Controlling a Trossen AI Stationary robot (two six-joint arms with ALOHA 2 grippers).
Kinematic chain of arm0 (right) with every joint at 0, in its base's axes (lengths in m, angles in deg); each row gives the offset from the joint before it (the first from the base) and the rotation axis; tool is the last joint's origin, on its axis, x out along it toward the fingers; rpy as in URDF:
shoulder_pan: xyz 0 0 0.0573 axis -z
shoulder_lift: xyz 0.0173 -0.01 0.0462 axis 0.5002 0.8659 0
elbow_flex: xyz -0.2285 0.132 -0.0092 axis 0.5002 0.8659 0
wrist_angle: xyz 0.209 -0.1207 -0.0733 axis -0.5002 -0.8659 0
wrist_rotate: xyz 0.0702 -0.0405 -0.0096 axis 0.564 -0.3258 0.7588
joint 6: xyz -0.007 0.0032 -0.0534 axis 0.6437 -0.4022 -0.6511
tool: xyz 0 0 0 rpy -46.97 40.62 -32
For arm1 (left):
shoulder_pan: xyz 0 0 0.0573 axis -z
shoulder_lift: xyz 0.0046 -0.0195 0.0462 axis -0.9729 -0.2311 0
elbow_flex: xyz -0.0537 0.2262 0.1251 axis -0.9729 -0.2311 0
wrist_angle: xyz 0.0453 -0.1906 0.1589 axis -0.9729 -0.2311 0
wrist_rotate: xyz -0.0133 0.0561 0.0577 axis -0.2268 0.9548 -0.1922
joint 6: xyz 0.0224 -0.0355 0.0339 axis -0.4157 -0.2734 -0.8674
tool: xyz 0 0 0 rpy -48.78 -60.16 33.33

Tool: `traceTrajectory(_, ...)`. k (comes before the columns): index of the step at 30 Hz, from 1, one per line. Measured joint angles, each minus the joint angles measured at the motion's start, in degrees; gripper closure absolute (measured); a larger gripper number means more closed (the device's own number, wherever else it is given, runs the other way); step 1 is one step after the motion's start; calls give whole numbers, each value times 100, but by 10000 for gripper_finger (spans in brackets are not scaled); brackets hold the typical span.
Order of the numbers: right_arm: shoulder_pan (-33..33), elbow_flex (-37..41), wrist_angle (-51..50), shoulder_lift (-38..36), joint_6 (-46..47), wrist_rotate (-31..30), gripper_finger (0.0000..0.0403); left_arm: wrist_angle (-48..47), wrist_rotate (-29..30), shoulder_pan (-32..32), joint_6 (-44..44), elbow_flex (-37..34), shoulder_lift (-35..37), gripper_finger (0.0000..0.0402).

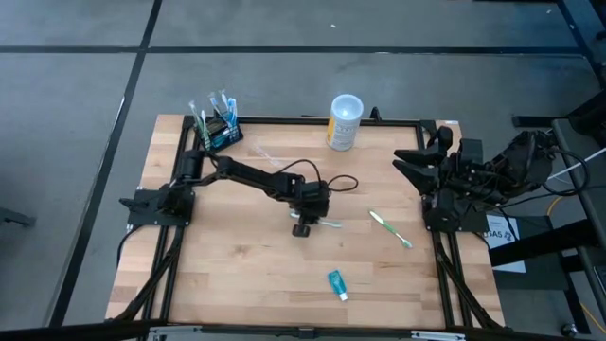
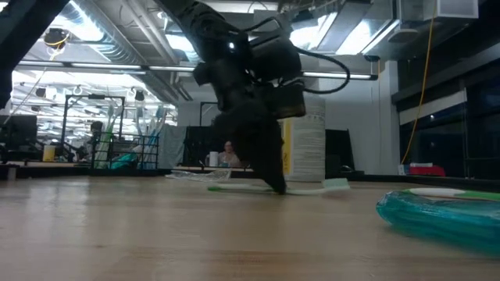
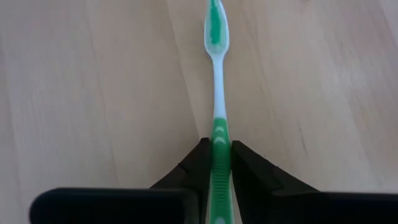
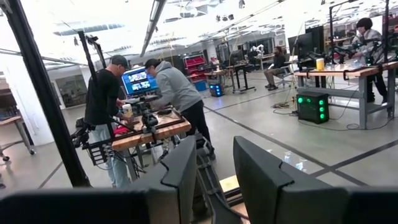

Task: Pick & Place toothbrushing station
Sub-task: Put the green toothbrush into the left section of the black organizer

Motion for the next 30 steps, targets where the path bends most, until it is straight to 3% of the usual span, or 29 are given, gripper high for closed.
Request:
traceTrajectory(5, -85, 0, 17, 0, 39, -37, 293, -304, -166, -99, 13, -88, 85, 356)
traceTrajectory(10, -190, 0, 46, 0, 39, -131, 293, -473, -155, -235, 66, -604, 535, 345)
traceTrajectory(16, -212, 0, 56, 0, -43, -149, 293, -412, 75, -331, 319, -1220, 1332, 313)
traceTrajectory(19, -212, 0, 65, 0, -114, -151, 293, 84, 151, -237, 422, -1208, 1574, 292)
traceTrajectory(23, -212, 0, 99, 0, -220, -150, 293, 437, 201, -80, 584, -1165, 1521, 266)
traceTrajectory(30, -212, 0, 127, 0, -236, -194, 293, 617, 824, -8, 706, -1204, 1511, 249)
